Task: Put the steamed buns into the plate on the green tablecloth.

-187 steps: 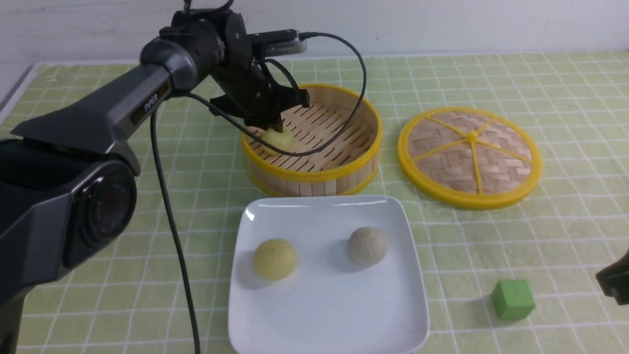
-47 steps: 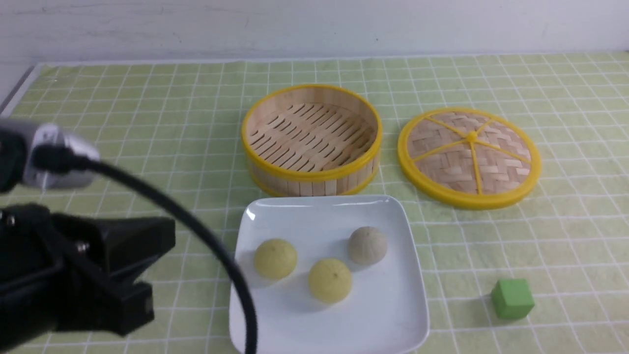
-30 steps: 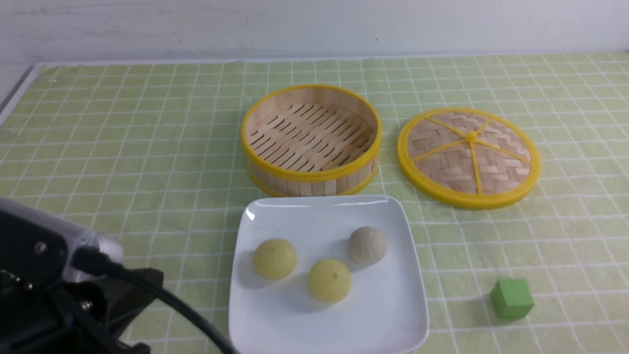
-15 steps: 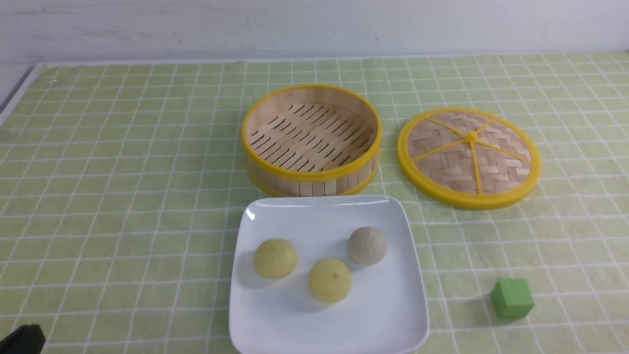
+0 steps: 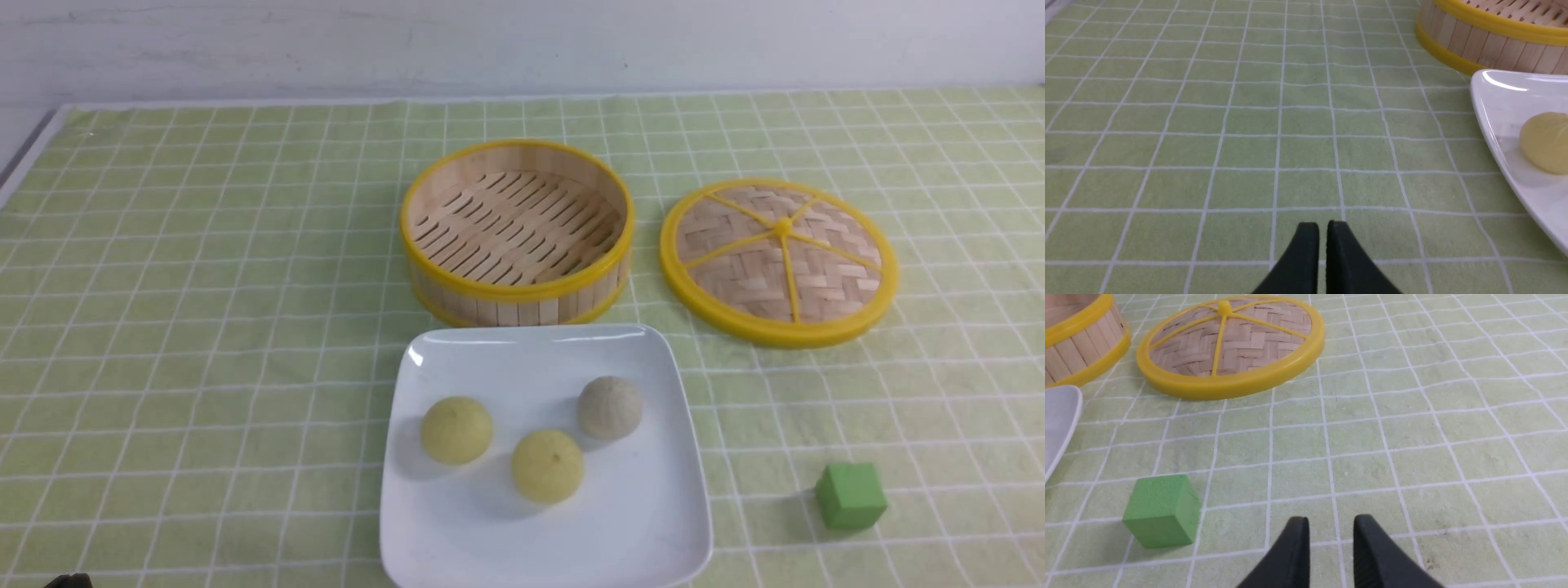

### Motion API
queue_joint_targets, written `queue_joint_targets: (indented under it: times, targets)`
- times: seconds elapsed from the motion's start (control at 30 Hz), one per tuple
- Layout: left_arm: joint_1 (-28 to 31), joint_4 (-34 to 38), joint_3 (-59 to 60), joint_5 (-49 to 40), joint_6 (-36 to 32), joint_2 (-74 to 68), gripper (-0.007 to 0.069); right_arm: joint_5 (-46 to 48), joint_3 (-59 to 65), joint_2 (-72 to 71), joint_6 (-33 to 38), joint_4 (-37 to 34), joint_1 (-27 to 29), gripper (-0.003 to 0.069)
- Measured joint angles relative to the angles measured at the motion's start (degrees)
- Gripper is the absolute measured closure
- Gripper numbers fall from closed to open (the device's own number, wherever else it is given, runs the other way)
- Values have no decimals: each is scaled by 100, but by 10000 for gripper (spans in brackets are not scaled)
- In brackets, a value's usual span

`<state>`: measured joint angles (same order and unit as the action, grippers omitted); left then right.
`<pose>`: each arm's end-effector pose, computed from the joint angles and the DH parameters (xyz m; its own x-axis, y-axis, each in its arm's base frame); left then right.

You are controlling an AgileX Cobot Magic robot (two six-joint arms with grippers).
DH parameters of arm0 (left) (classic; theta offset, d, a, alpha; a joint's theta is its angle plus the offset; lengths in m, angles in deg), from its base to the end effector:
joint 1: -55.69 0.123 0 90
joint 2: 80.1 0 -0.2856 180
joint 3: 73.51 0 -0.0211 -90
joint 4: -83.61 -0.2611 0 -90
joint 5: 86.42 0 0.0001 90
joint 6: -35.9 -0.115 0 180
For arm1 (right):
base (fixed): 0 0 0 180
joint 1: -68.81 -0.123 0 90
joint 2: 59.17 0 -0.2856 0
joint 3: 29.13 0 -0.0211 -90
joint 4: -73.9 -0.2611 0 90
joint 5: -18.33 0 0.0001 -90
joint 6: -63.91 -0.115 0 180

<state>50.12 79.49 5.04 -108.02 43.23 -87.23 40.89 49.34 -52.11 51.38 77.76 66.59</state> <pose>0.0850 -0.0052 0.1650 -0.2986 -0.0322 -0.9538 0.0538 0.9973 -0.0505 0.0846 0.0003 0.1638 -0.3079 0.1440 -0.9405 0.0342 0.9895 0.1403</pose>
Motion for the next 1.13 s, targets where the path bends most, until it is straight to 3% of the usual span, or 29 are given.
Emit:
queue_joint_targets:
  times: [1.13]
  targets:
    - [0, 0, 0, -4, 0, 4, 553, 4, -4, 0, 0, 0, 0, 458]
